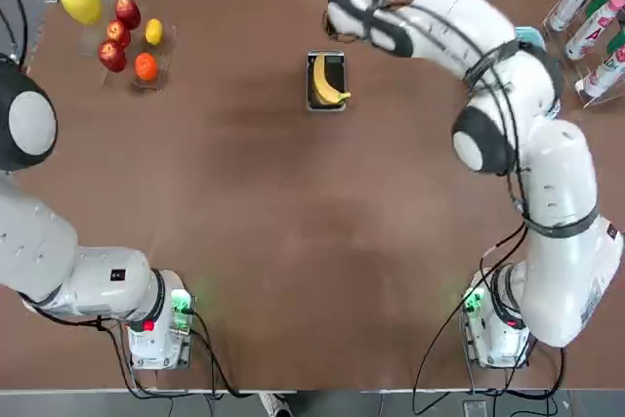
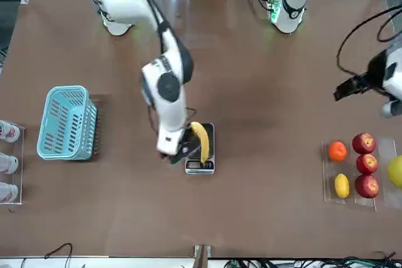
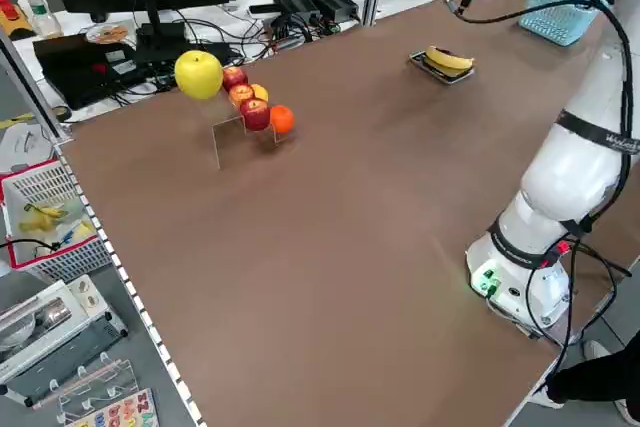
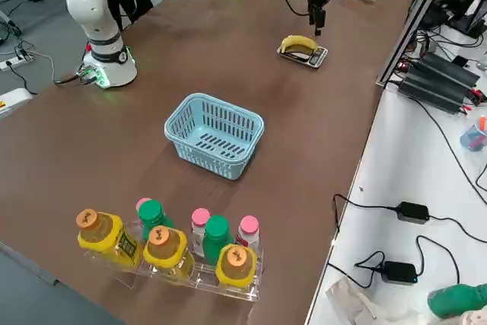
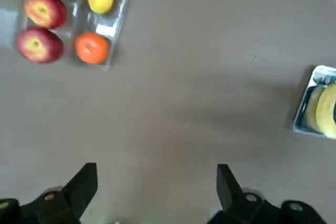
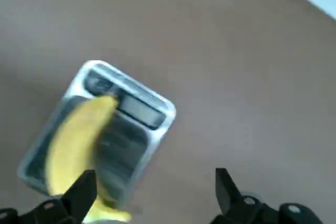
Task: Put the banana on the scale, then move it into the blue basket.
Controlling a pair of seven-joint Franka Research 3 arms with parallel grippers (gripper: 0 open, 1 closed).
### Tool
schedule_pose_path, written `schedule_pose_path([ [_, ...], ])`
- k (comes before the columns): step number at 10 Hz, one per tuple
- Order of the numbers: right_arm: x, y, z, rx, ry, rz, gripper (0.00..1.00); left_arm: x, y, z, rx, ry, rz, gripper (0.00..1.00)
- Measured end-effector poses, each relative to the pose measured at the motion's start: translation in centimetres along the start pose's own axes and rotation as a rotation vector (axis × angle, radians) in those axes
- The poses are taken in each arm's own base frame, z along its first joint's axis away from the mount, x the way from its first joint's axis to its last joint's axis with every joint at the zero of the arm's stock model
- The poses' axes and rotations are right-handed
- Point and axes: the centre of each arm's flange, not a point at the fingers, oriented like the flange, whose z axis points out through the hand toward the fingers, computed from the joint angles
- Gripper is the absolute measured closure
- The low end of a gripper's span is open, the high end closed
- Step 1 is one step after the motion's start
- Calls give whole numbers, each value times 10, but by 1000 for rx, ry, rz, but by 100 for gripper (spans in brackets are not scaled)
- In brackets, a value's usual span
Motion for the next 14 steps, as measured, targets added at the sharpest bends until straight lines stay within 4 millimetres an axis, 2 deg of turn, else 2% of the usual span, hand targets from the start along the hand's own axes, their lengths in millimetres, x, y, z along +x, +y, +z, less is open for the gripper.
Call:
schedule_pose_path([
  [1,-3,-27,10,-4,14,15,0,-9,0,-14,11,23,69,0],
  [2,-5,-48,29,-6,31,34,0,-18,7,-25,29,44,139,0],
  [3,-8,-59,51,-8,48,49,0,-27,13,-35,41,61,175,0],
  [4,-10,-65,72,-8,54,59,0,-31,15,-39,56,68,189,0],
  [6,-15,-78,98,-2,74,74,0,-28,14,-27,72,44,195,0],
  [8,-22,-98,106,1,69,81,0,-23,13,-19,75,30,195,0],
  [12,-19,-101,100,33,72,118,0,-23,14,-19,75,31,197,0],
  [14,-24,-109,104,39,60,147,0,-23,14,-20,75,33,200,0],
])
